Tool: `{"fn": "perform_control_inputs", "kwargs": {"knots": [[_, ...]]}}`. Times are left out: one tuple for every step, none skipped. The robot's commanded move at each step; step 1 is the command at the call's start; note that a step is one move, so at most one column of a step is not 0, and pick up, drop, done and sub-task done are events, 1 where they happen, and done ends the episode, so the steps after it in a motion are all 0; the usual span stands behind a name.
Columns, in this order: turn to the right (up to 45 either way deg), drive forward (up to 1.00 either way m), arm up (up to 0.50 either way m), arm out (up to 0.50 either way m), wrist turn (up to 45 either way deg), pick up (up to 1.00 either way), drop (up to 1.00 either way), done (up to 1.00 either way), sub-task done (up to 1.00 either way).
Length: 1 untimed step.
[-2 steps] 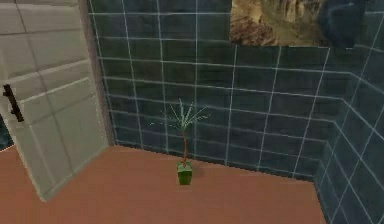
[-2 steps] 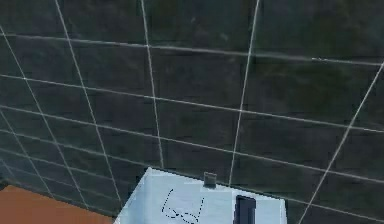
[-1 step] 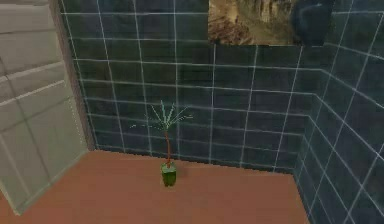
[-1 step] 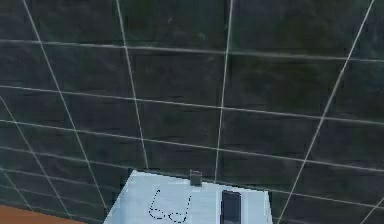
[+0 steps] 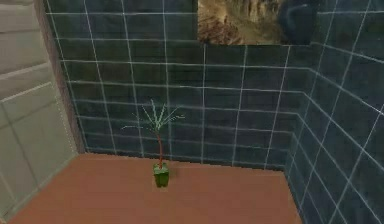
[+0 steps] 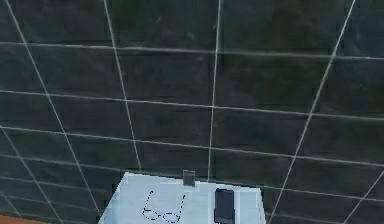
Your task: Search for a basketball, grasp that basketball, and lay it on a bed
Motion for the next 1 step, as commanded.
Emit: {"fn": "perform_control_inputs", "kwargs": {"knots": [[45.0,0.0,0.0,0.0,0.0,0.0,0.0,0.0,0.0]]}}
